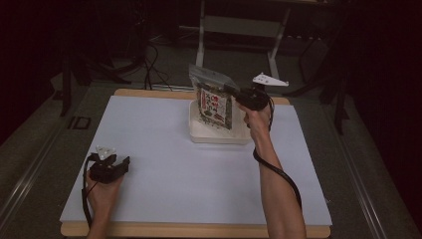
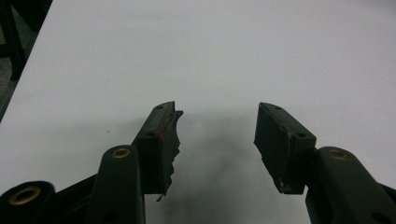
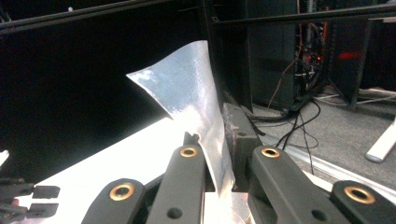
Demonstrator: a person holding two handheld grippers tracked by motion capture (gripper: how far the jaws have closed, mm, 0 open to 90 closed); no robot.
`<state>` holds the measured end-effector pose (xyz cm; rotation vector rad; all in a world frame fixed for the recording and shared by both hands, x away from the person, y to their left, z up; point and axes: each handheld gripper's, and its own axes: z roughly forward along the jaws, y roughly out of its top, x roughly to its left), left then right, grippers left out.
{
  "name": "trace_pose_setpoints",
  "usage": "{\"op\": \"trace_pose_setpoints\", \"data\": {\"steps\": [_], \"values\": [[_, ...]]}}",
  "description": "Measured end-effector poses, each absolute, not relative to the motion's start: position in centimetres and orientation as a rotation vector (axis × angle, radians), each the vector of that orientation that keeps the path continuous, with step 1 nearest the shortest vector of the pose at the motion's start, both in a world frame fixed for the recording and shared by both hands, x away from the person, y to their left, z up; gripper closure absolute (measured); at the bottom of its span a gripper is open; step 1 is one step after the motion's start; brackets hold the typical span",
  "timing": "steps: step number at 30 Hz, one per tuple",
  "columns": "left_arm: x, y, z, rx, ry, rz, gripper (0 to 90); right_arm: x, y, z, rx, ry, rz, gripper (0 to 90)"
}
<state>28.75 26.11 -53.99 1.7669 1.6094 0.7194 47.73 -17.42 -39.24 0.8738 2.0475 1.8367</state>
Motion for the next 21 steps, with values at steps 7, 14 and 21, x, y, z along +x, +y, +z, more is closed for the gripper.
{"op": "trace_pose_setpoints", "data": {"steps": [7,14,21], "values": [[28.8,26.0,-54.0,1.775,1.608,0.719,48.9,47.3,-18.2,-38.9,0.900,2.079,1.729,83.6],[28.9,25.9,-54.1,1.781,1.607,0.720,48.8,47.1,-18.9,-38.6,0.887,2.120,1.657,81.3],[29.0,25.7,-54.1,1.788,1.605,0.722,48.8,47.0,-19.9,-38.4,0.896,2.144,1.579,77.8]]}}
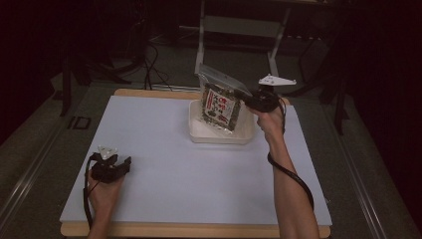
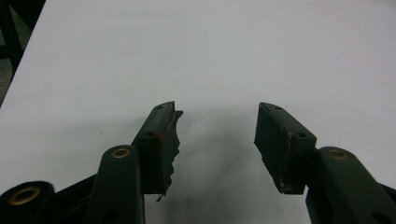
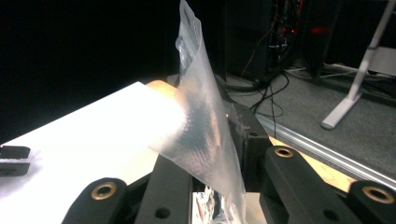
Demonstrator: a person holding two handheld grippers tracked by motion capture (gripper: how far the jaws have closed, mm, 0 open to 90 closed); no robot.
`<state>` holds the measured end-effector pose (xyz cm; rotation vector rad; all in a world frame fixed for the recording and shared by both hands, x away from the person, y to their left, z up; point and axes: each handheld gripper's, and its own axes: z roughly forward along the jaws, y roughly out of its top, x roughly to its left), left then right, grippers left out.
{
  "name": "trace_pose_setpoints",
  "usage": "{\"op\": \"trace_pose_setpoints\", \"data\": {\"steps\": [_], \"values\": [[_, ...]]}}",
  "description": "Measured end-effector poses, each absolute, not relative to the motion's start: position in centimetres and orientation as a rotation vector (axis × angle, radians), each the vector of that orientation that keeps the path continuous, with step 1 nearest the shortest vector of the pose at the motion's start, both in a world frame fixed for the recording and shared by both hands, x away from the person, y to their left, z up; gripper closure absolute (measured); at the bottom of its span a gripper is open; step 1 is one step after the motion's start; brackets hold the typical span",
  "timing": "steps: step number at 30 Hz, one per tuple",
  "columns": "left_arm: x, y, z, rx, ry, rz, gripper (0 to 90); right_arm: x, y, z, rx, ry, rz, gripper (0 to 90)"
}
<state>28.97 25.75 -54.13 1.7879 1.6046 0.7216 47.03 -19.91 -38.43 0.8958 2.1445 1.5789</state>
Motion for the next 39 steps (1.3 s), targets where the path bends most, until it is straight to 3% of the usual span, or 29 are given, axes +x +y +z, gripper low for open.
{"op": "trace_pose_setpoints", "data": {"steps": [7,19,24,33,39], "values": [[29.0,25.7,-54.1,1.789,1.608,0.721,48.8,47.2,-20.5,-38.6,0.939,2.164,1.473,72.3],[28.9,25.9,-54.0,1.787,1.610,0.720,48.8,47.9,-20.3,-39.0,1.042,2.135,1.377,70.3],[29.0,26.0,-54.1,1.785,1.612,0.719,48.8,48.1,-19.8,-39.0,1.070,2.122,1.340,58.4],[29.0,25.9,-54.1,1.784,1.613,0.717,48.8,48.2,-19.7,-39.2,1.087,2.120,1.339,28.4],[29.0,25.9,-54.1,1.783,1.614,0.716,48.8,48.3,-19.9,-39.3,1.115,2.105,1.314,17.5]]}}
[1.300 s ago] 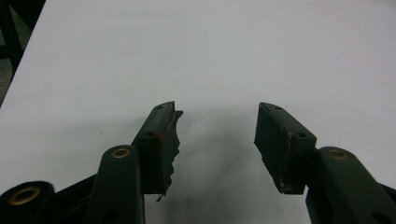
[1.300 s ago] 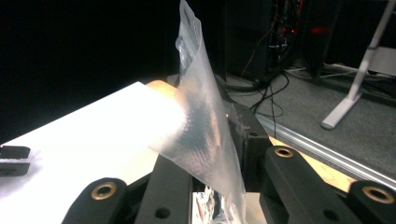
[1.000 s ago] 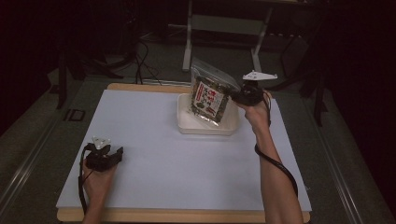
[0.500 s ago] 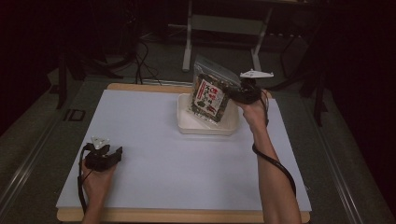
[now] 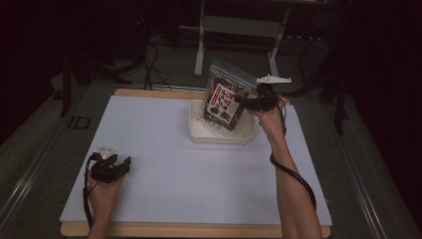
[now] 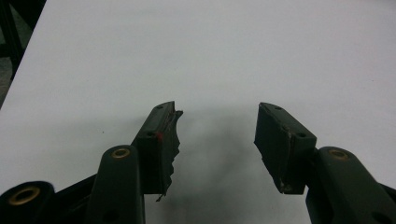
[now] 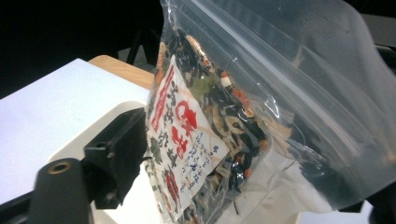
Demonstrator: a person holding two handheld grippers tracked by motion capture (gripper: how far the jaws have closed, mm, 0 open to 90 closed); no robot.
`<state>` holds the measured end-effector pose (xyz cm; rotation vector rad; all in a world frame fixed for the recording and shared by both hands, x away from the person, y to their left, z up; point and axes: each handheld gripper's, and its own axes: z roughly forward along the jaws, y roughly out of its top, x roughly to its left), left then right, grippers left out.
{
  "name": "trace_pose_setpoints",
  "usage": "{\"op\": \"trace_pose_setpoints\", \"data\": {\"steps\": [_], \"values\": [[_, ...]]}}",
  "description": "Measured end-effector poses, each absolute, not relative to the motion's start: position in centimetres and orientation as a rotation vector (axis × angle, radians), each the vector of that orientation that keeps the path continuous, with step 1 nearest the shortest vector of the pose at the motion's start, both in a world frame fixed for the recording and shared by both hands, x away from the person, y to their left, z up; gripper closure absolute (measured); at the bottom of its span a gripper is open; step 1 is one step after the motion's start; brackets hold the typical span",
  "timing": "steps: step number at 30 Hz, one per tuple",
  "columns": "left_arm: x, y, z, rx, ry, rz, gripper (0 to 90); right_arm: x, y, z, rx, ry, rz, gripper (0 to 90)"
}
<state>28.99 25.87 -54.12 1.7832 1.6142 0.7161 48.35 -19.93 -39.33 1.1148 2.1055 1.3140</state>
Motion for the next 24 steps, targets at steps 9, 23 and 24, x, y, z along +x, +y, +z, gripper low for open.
{"op": "trace_pose_setpoints", "data": {"steps": [9,23,24], "values": [[29.0,25.8,-54.1,1.785,1.613,0.717,48.8,48.2,-20.5,-39.3,1.136,2.102,1.293,13.8],[29.1,25.7,-54.1,1.785,1.608,0.719,48.8,47.2,-23.3,-38.5,1.151,2.069,1.260,13.9],[29.2,25.7,-54.1,1.786,1.607,0.719,48.8,47.1,-23.5,-38.4,1.150,2.065,1.260,13.9]]}}
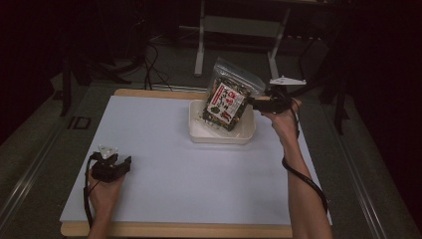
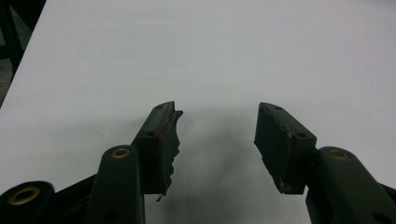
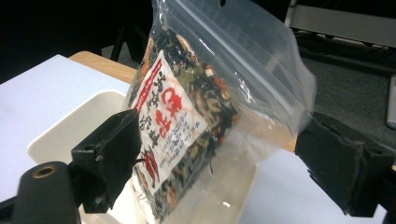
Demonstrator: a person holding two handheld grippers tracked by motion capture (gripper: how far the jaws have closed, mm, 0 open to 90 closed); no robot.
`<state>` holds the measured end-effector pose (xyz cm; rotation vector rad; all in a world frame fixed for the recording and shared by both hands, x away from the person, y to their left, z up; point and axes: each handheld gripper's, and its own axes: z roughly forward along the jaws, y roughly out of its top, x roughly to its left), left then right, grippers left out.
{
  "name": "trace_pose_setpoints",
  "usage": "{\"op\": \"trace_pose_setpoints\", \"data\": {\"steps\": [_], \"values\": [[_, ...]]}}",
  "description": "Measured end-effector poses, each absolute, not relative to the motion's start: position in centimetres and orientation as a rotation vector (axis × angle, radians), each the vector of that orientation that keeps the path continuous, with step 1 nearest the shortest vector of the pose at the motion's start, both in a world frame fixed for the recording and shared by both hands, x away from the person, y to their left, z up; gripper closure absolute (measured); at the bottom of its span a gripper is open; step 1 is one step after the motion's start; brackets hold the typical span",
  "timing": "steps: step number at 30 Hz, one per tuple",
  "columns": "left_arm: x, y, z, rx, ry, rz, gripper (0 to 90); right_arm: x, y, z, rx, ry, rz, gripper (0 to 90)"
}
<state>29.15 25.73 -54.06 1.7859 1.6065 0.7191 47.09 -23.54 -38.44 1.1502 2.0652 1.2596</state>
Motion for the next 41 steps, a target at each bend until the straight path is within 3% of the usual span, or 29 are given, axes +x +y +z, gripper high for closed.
{"op": "trace_pose_setpoints", "data": {"steps": [19,29,35,41], "values": [[29.2,25.6,-54.0,1.789,1.599,0.722,48.7,44.6,-25.9,-37.2,1.095,2.084,1.227,18.6],[29.2,25.6,-54.0,1.790,1.596,0.722,48.7,42.5,-26.3,-37.2,1.050,2.126,1.228,46.6],[29.2,25.5,-54.0,1.791,1.588,0.719,48.6,40.6,-26.4,-38.2,1.025,2.165,1.198,55.7],[29.3,25.4,-54.1,1.798,1.583,0.719,47.6,38.6,-27.0,-40.3,1.044,2.173,1.142,53.7]]}}
